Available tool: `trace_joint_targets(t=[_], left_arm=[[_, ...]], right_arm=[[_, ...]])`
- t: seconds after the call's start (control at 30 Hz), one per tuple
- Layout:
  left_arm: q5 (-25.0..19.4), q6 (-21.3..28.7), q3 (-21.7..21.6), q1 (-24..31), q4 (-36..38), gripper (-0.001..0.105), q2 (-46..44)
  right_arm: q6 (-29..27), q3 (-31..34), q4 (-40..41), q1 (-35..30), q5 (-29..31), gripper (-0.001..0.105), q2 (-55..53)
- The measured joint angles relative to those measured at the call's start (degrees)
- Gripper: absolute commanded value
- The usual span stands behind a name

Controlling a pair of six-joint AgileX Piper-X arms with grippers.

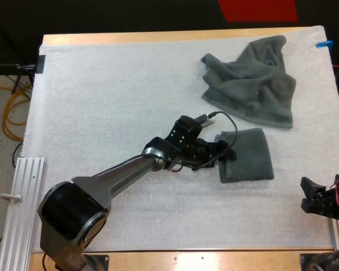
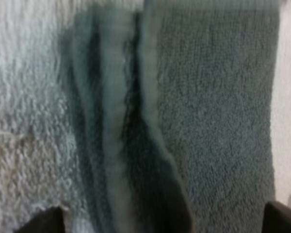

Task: Pick towel from pile fold and stack

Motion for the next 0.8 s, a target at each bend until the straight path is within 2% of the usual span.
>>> trace_joint_targets(t=[0.2,0.57,0.63,0.7,0.73,0.8], left_arm=[[0.0,-0.8,-3.9,-0.4,5.5,0.076,1.8],[0.4,-2.3,-10.1,-3.9,7.6,0.076,5.5],[0.4,-2.5,-10.1,-3.9,7.8,0.071,5.5],[0.4,-2.5,-10.1,-3.9,7.8,0.058,5.5],[0.4,-2.5,-10.1,-3.9,7.9,0.055,5.5],[0.4,-2.5,-10.1,-3.9,8.3,0.033,5.5]], right_arm=[[0.0,0.0,0.0,0.0,0.0,0.070,0.0],[0.0,0.0,0.0,0.0,0.0,0.070,0.0],[0.0,0.0,0.0,0.0,0.0,0.070,0.0],[0.0,0.0,0.0,0.0,0.0,0.070,0.0],[0.0,0.0,0.0,0.0,0.0,0.070,0.0],[0.0,0.0,0.0,0.0,0.0,0.070,0.0]])
